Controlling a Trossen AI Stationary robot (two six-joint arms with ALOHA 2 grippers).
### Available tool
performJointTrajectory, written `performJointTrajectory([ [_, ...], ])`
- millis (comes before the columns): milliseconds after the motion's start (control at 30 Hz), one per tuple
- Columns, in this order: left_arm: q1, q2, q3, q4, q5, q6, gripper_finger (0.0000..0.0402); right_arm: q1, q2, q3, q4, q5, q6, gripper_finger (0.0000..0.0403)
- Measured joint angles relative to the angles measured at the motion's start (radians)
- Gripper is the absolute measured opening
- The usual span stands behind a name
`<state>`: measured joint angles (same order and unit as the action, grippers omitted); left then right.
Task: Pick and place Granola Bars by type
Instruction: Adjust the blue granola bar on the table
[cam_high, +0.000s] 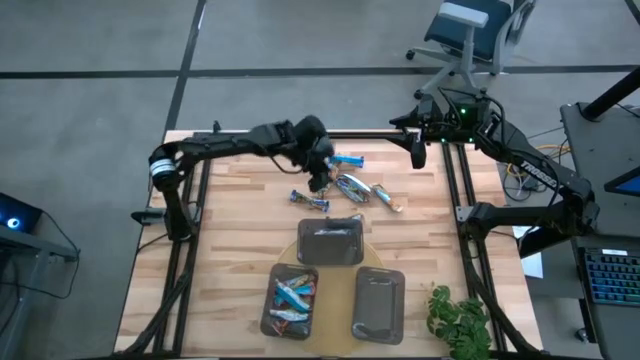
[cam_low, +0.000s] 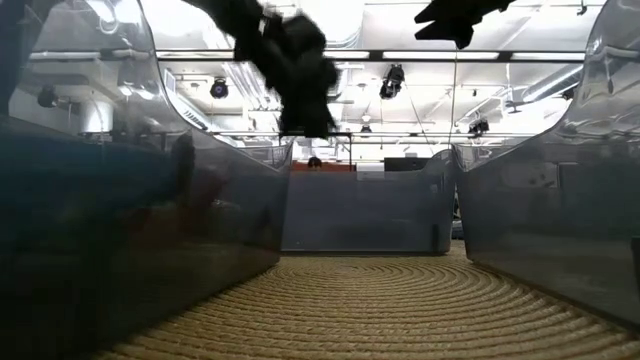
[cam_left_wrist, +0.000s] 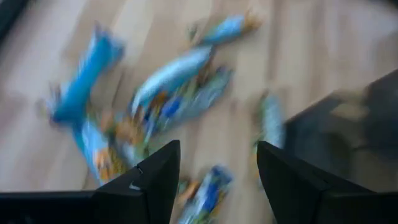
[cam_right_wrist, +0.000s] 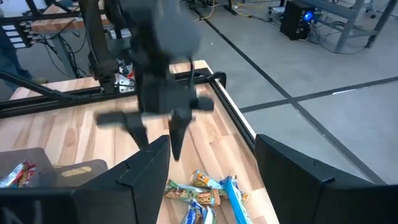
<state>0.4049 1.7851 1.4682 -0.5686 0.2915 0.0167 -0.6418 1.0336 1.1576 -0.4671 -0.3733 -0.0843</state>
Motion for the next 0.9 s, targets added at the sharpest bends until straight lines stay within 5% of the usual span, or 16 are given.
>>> performJointTrajectory([
  [267,0.007,-0.002,-0.275,0.365,0.002,-0.147,0.0195,0.000,0.000,0.000,-0.003,-0.001,0.004,0.0226],
  [900,0.031,0.072,-0.280,0.451,-0.137,-0.165,0.0195,0.000,0.001,0.000,-0.008,-0.001,0.052,0.0226],
])
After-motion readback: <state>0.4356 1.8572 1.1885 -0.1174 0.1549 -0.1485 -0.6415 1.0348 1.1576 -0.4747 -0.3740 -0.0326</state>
